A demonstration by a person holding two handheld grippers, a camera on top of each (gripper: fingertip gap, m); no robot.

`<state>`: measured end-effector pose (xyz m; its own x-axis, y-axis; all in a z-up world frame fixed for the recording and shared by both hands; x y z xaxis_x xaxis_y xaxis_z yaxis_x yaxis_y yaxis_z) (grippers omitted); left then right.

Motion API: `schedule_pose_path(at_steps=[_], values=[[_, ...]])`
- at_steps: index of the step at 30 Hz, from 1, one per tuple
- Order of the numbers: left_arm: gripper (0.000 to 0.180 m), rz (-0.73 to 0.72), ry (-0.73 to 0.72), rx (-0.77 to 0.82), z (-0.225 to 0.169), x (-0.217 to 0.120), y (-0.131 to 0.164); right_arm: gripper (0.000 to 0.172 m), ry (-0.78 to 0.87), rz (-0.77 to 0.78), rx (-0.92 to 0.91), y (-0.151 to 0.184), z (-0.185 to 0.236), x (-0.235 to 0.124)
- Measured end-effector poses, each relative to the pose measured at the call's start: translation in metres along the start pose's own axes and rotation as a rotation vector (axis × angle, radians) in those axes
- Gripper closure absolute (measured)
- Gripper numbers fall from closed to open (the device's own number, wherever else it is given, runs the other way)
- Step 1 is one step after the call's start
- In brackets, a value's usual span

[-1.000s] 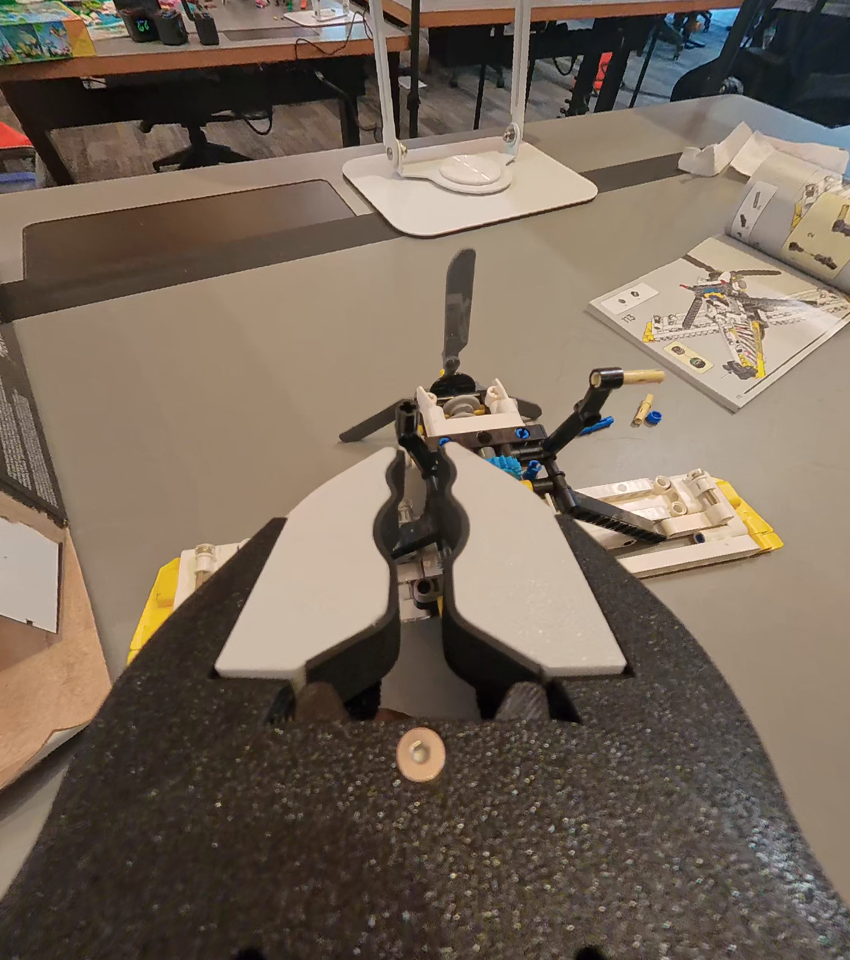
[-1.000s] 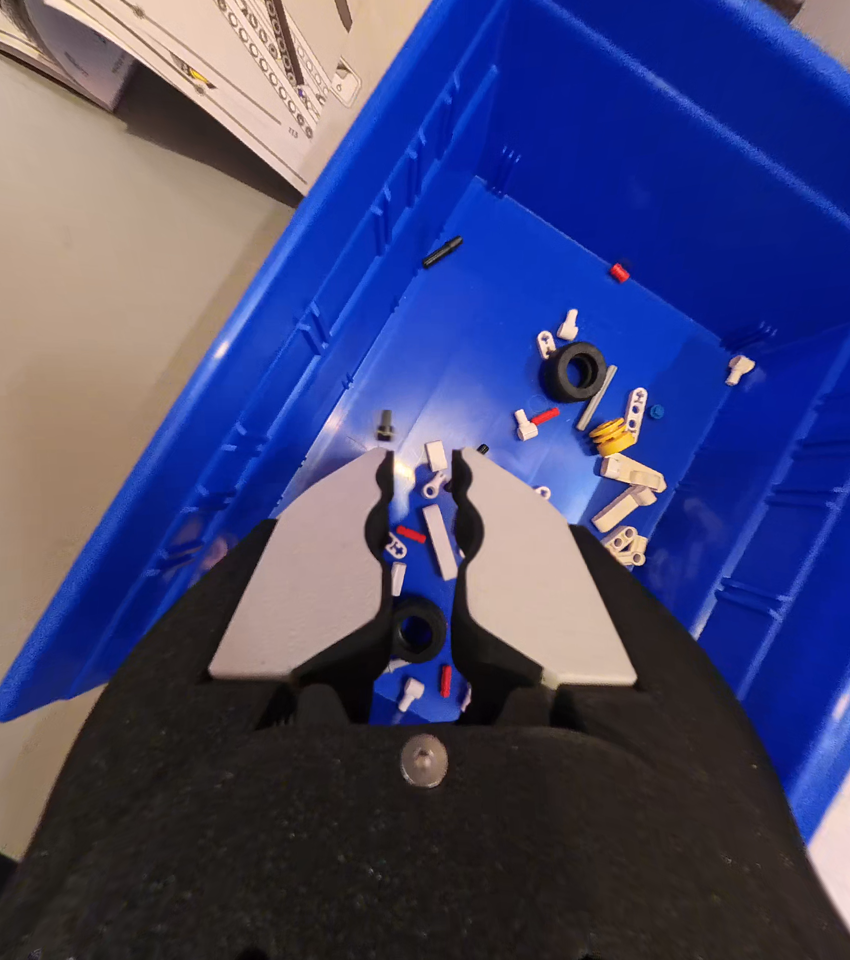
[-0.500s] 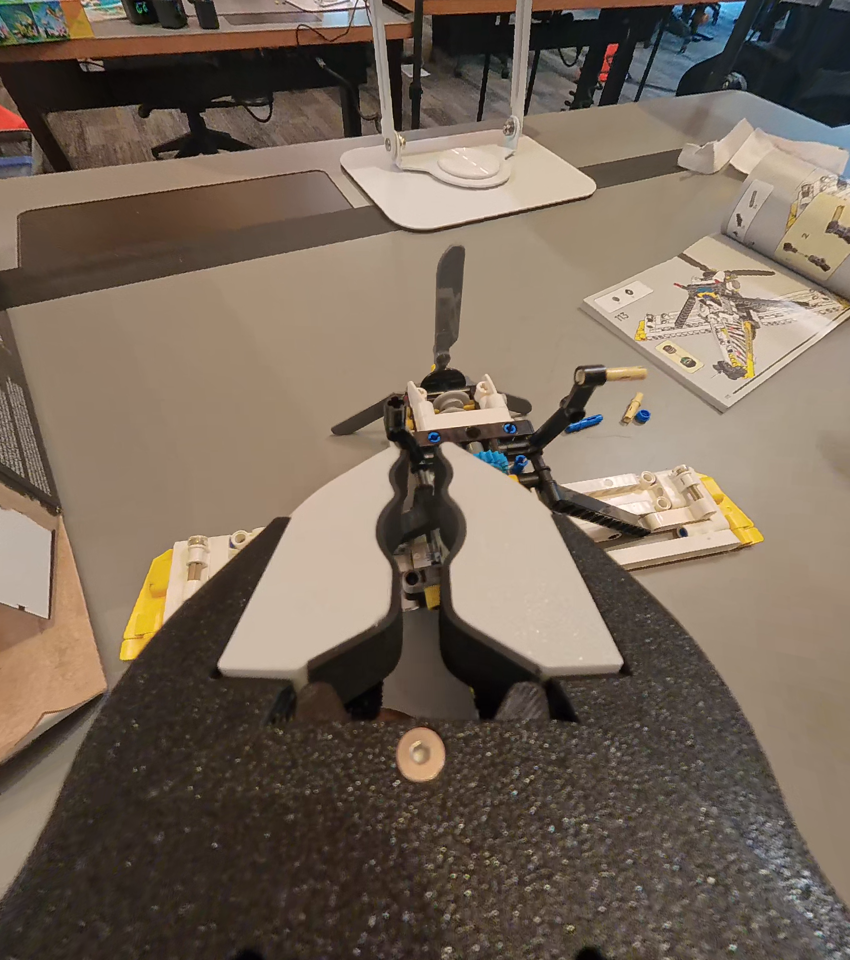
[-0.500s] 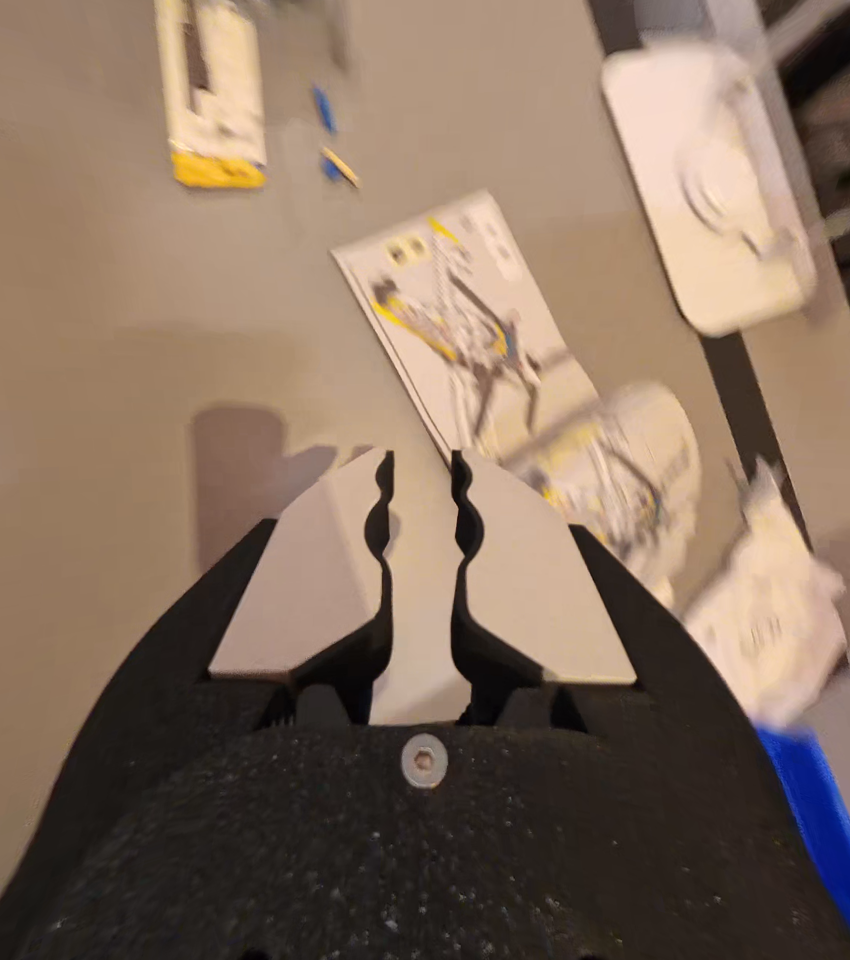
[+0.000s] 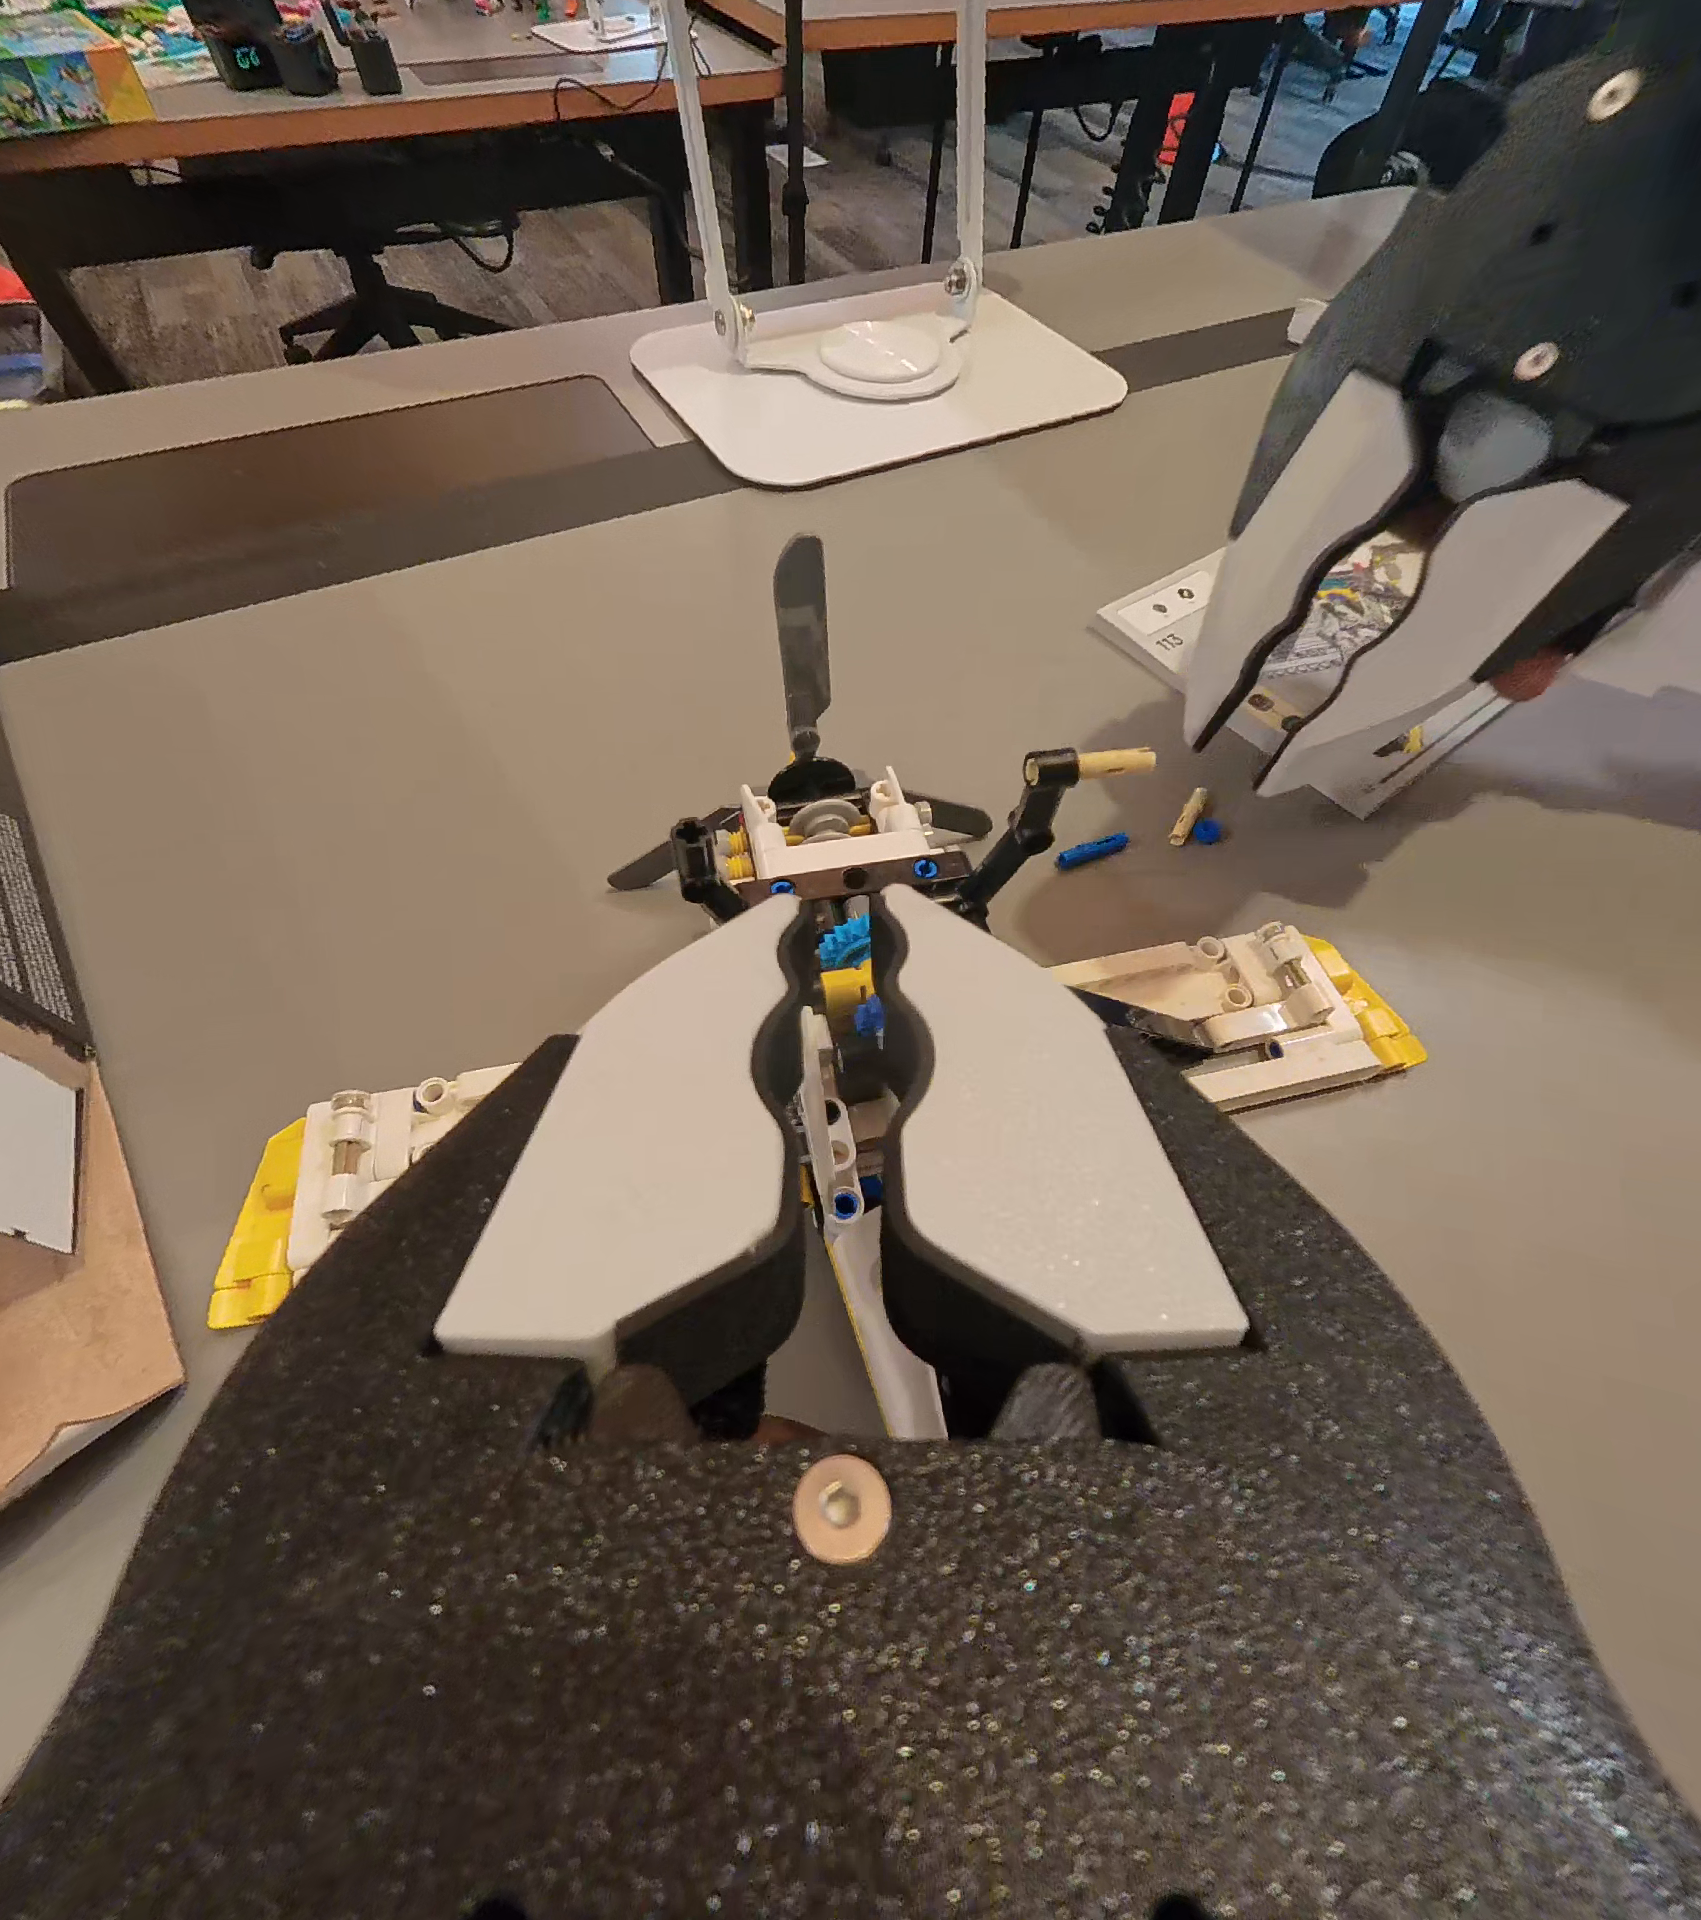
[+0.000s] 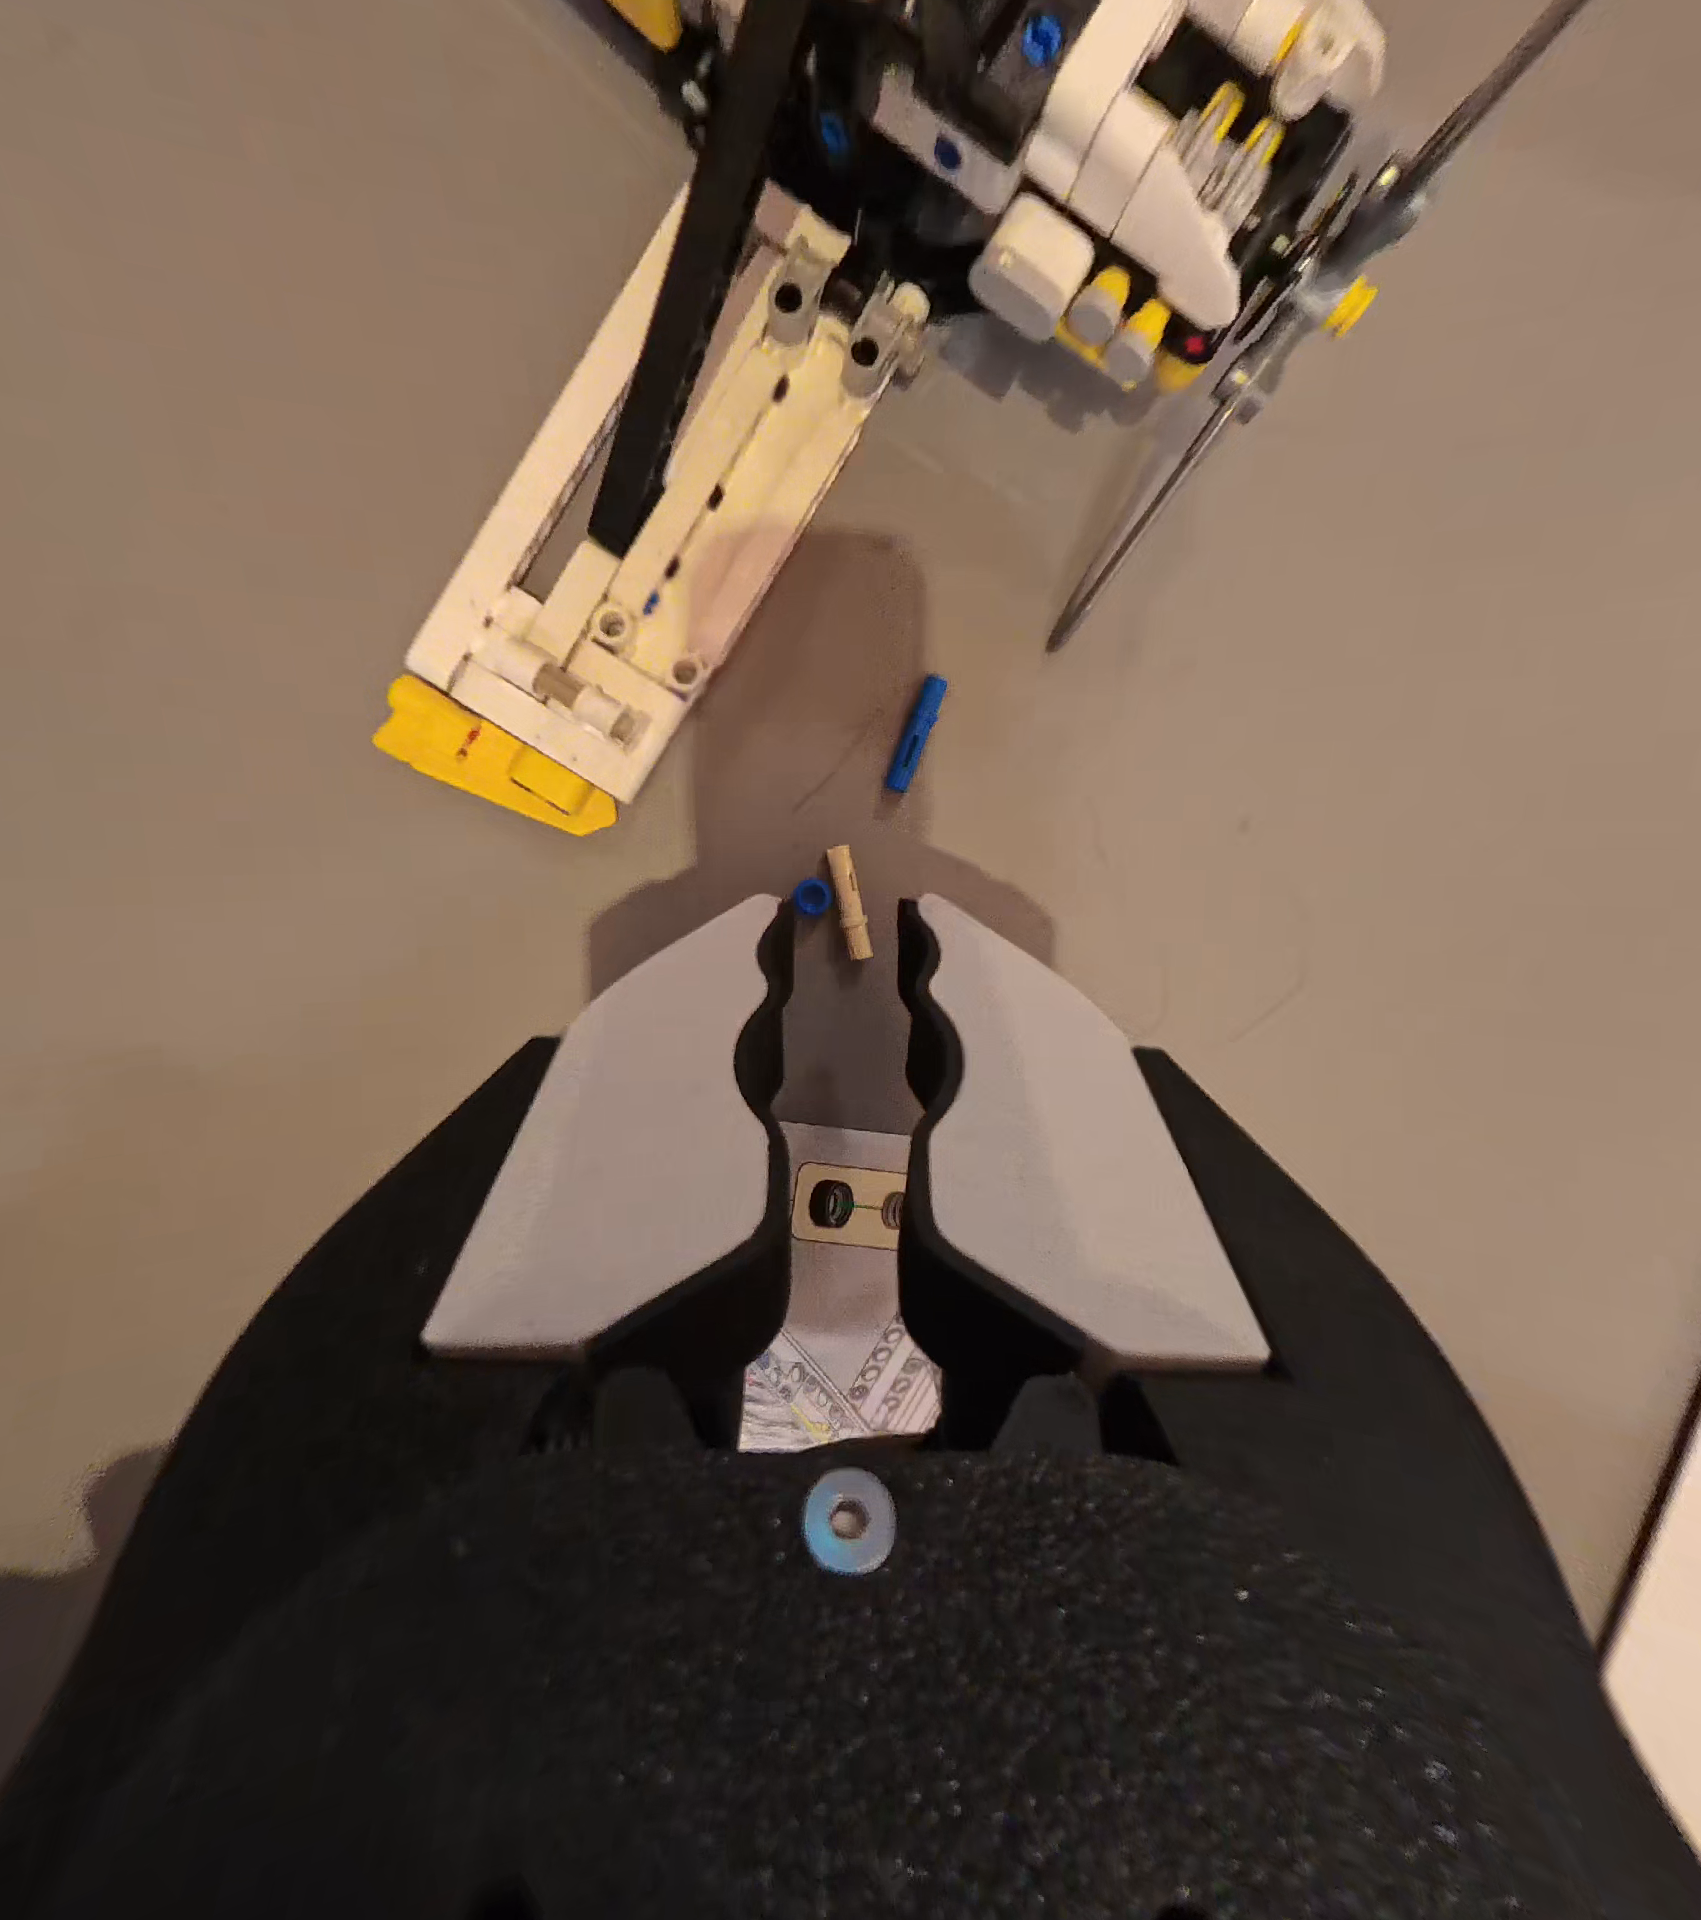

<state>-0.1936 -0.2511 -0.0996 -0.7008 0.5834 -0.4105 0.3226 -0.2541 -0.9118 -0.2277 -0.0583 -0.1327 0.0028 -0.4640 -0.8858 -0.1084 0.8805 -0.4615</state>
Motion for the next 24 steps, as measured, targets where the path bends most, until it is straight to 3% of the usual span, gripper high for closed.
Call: schedule_pose_path(at_steps=[9,15,20,24], values=[[0.17,-0.03,-0.015,-0.037,0.006,-0.006,0.0,0.159,-0.077,0.069,0.006,0.008,-0.005,0.02],[0.171,-0.035,-0.033,-0.045,0.009,-0.004,0.002,0.167,0.018,0.099,0.018,0.012,-0.008,0.011],[0.171,-0.032,-0.041,-0.039,0.01,-0.004,0.003,0.167,0.194,0.002,0.14,0.017,0.01,-0.046],[0.171,-0.038,-0.038,-0.034,0.009,-0.006,0.002,0.167,0.395,-0.018,0.289,0.055,0.047,-0.122]])
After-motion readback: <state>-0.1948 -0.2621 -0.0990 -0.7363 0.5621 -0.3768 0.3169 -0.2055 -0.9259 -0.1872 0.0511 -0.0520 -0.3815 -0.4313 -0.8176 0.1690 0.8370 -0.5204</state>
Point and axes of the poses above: each gripper's, where its closed fingertips meet, x out along the fingers, y out of its underside, z = x × y across the jaws, the point moved 5 cm from there along -x, back along the fingers, and after that the axes turned 2 degrees about x, right-handed, at the moved point
